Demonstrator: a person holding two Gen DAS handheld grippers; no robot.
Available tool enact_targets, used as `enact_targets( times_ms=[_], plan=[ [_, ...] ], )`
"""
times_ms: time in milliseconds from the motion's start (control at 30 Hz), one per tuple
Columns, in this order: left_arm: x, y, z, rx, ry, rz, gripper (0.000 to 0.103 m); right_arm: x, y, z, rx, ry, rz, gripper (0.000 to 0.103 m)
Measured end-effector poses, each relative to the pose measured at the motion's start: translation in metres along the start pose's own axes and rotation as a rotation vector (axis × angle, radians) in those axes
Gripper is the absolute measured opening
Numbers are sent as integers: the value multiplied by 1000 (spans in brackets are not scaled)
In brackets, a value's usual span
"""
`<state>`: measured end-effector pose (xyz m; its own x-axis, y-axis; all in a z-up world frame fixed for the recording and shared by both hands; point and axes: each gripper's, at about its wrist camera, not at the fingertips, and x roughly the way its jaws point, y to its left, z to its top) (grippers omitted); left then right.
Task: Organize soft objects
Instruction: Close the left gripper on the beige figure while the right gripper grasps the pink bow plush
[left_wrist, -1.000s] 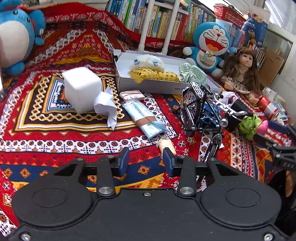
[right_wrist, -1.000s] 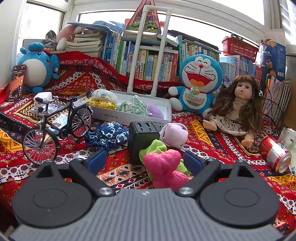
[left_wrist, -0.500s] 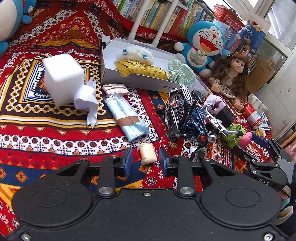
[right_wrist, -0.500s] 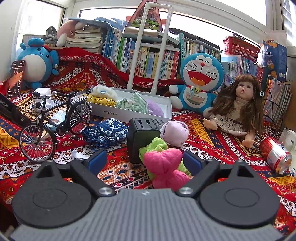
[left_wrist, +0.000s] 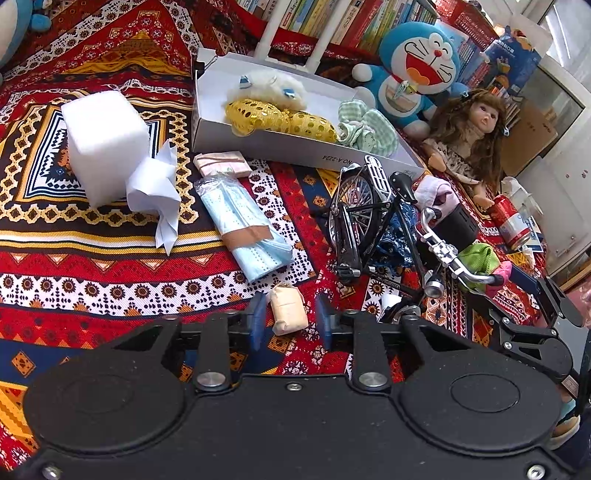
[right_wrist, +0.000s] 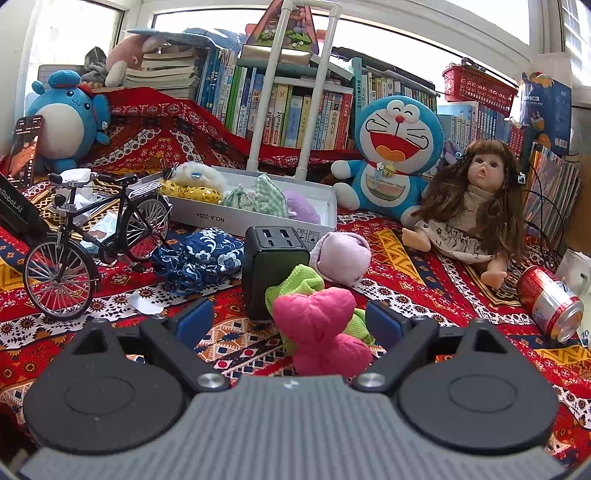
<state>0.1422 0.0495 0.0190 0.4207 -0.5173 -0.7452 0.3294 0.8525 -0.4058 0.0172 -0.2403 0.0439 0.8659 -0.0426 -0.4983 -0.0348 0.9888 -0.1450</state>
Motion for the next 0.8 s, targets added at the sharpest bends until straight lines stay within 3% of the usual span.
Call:
enact_targets(
  times_ms=[400, 500, 600, 800],
  plan=[
    [-4, -2, 0, 9, -7, 16, 18, 3, -3, -3, 14, 13, -9, 91],
    [-7, -2, -1, 6, -12, 18, 18, 2, -5, -2, 33, 17, -12, 79],
    [-8, -1, -1, 6, -15, 20, 18, 1, -6, -2, 47, 23, -35, 46],
    [-13, 2, -1, 2, -27, 27, 18, -8, -10, 3, 76, -3, -46, 42]
  ],
)
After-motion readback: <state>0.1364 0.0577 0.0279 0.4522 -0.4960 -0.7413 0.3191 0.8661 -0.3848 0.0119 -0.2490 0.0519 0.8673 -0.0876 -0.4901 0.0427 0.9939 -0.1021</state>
